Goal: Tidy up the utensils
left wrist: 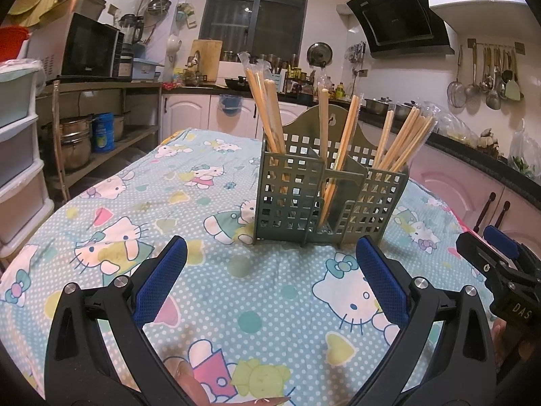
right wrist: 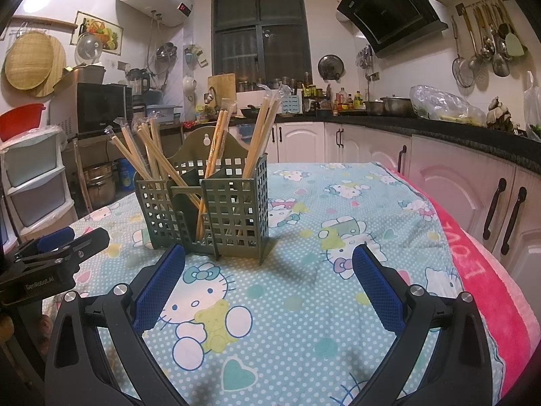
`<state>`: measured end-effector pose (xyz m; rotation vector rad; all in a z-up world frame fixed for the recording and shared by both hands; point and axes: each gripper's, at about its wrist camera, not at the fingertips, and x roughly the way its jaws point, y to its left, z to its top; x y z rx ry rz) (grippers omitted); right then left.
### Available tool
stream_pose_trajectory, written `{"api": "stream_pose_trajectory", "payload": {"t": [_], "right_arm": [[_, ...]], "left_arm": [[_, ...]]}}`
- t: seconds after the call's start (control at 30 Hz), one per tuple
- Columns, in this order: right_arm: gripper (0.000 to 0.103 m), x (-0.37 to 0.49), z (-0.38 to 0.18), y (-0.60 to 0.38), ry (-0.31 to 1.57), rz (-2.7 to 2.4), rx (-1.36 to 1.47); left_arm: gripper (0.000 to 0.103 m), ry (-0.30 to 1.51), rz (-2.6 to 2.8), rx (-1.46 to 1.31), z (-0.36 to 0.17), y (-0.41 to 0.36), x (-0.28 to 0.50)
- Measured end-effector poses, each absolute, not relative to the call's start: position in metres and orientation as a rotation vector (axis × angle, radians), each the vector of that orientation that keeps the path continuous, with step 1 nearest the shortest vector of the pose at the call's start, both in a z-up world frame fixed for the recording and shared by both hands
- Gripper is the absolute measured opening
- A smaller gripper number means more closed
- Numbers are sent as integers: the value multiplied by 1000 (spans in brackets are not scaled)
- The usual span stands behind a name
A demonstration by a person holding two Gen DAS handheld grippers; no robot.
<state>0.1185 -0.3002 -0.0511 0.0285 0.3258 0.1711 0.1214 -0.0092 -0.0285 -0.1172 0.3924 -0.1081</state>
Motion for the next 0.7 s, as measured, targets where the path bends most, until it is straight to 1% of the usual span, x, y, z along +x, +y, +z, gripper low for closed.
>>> {"api": "stream_pose_trajectory", "payload": {"t": [0.7], "right_arm": [[96, 119, -51, -300, 329, 170, 26]], "left_arm": [[92, 422, -134, -117, -32, -11, 125]]}}
